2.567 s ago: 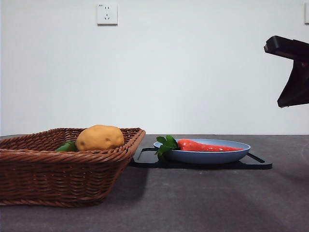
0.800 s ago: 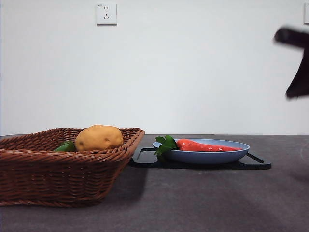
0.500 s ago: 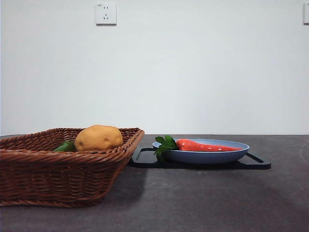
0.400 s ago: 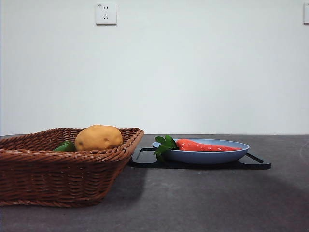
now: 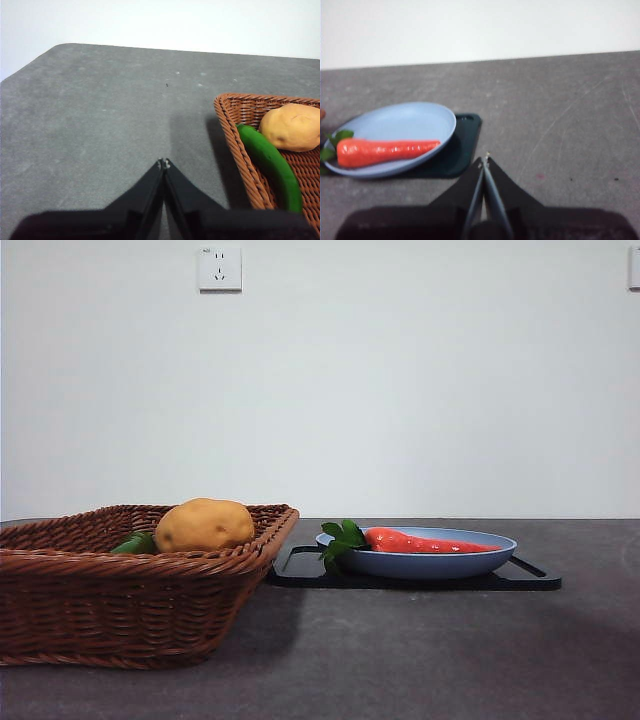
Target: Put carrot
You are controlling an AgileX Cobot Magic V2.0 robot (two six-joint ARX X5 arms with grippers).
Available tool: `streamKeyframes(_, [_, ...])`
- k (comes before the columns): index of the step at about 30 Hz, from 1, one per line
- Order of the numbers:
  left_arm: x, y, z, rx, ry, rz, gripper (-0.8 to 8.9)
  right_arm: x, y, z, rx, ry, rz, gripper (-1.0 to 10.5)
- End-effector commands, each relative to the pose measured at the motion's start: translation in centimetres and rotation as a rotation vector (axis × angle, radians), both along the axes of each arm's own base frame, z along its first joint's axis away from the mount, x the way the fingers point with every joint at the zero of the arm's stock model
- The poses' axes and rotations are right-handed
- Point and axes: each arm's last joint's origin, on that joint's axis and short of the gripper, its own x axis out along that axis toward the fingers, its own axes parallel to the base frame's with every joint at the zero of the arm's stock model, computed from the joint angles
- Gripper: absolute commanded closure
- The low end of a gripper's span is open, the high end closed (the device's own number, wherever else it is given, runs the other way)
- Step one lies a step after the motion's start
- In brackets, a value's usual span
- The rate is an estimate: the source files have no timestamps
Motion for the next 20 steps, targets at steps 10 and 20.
streamKeyframes(10, [0.03,0.01,-0.16,-0.007,-0.002,0.001,8.05,-0.04,-0.02,-0.5,-0.012,0.039,-0.005,9.4])
streamKeyframes(20, [0.03,0.01,-0.16,-0.007,-0.002,0.001,8.05,-0.04,-0.02,-0.5,-0.012,0.039,-0.004,9.4])
